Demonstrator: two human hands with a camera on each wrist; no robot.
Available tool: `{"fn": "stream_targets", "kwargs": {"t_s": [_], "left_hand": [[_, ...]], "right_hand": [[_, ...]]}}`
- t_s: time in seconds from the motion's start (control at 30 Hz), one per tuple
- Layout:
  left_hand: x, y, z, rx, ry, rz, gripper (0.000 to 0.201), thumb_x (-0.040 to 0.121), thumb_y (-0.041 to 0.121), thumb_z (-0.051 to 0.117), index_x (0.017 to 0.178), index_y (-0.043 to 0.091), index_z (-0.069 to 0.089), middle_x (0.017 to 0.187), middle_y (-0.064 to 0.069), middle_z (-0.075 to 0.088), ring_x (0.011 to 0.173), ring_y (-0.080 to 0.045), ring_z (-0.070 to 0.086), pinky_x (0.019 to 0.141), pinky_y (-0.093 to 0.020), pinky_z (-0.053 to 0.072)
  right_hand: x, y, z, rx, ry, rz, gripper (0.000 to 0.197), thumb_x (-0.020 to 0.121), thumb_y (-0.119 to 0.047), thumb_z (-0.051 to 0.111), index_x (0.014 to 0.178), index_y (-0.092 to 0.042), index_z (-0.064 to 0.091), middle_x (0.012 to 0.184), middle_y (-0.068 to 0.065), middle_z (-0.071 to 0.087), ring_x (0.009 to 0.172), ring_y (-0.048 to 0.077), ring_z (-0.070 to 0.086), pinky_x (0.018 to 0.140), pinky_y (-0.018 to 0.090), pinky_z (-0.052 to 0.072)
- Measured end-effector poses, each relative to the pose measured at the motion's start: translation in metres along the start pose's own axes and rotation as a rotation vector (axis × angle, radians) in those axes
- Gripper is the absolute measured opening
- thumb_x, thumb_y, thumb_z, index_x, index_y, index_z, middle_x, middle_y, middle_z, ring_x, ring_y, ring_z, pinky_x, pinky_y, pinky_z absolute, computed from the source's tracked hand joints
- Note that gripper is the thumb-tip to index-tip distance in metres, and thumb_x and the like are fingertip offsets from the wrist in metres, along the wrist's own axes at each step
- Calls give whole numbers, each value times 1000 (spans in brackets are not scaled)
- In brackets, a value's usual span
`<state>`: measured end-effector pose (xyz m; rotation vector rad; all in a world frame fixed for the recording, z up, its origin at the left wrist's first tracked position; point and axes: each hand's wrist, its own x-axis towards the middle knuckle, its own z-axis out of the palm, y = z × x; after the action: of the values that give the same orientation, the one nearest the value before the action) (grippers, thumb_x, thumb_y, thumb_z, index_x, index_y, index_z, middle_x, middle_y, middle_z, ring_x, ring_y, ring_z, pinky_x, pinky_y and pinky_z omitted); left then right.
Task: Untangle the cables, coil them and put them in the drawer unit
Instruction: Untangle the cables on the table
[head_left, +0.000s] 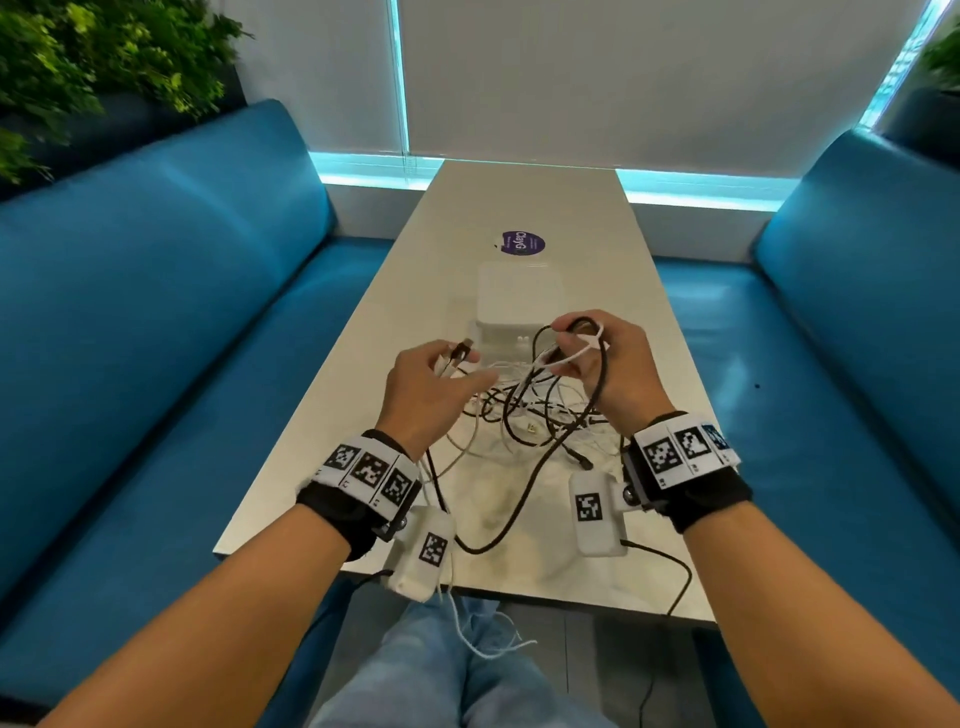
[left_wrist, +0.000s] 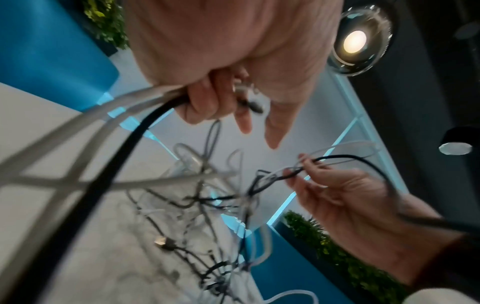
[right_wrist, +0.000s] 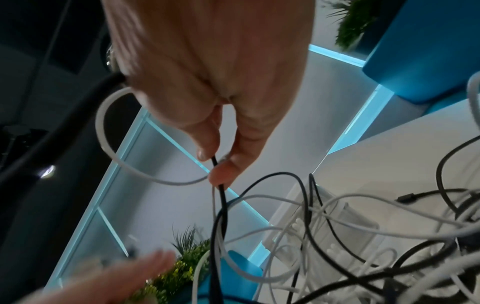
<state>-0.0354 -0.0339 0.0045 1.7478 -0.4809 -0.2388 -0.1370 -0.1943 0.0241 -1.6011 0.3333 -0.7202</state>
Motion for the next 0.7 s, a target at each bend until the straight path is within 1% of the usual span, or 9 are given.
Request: {"fn": "stream_targets", "kwargs": {"t_s": [0.07,0.13,0.23,0.3,0.37,0.4,0.47,0.53,0.7], "left_hand": [[-1,10,6,-10,3,55,18,67,21,83,82,22,73,84,9,71,76,-7,64,71,-24,51],[-3,16,12,66,-96,122,24,66,20,83,88,23,73,85,7,70,72,-8,63,67,-24,51],[-2,10,19,157,-282,150,39,64,19,86,98,30,71,93,10,72,86,-7,67,79,-23,52],[0,4,23,176,-293,137,19,69,23,84,79,33,72,74,18,69,71,3,62,68,-14,47],[2,-4,24,234,-264,125,22,75,29,80,60,27,65,53,17,57,51,2,48,53,-14,37],[2,-7,25,252,-267,108,22,76,31,79,61,23,65,53,14,55,50,-1,46,52,-17,37],[2,-9,24,297,-301,94,13,77,31,78,73,20,71,65,6,65,58,-9,55,57,-22,43],[4,-12,22,371,-313,102,11,78,31,75,81,22,71,74,3,70,67,-12,61,59,-19,44],[6,-9,16,287,-303,115,9,78,31,77,77,27,68,70,8,65,60,-1,55,51,-10,39]], "right_hand": [[-2,-2,4,-8,-15,29,18,89,10,56,102,-3,58,91,13,54,73,31,61,60,24,56],[-3,-3,10,-68,-31,49,39,85,8,63,115,-12,51,98,12,54,75,23,64,64,27,59],[-5,-5,15,-145,-75,58,59,81,2,70,125,-27,42,107,10,56,84,12,65,71,30,59],[-6,-8,17,-154,-111,69,65,81,2,71,131,-26,39,108,8,54,77,10,65,67,25,58],[-5,-9,16,-168,-101,87,70,81,3,70,136,-25,37,110,9,54,77,17,65,66,28,59],[-5,-9,15,-171,-86,90,72,81,4,70,137,-25,36,110,10,54,78,19,65,66,28,59],[-4,-8,13,-239,-64,69,74,80,3,71,138,-26,36,108,7,55,81,20,65,67,27,58],[0,-9,9,-325,-75,67,75,78,2,74,137,-27,39,107,3,55,81,21,64,68,27,55],[2,-16,4,-363,-52,69,51,75,1,76,115,-22,54,110,6,57,84,21,65,71,31,56]]}}
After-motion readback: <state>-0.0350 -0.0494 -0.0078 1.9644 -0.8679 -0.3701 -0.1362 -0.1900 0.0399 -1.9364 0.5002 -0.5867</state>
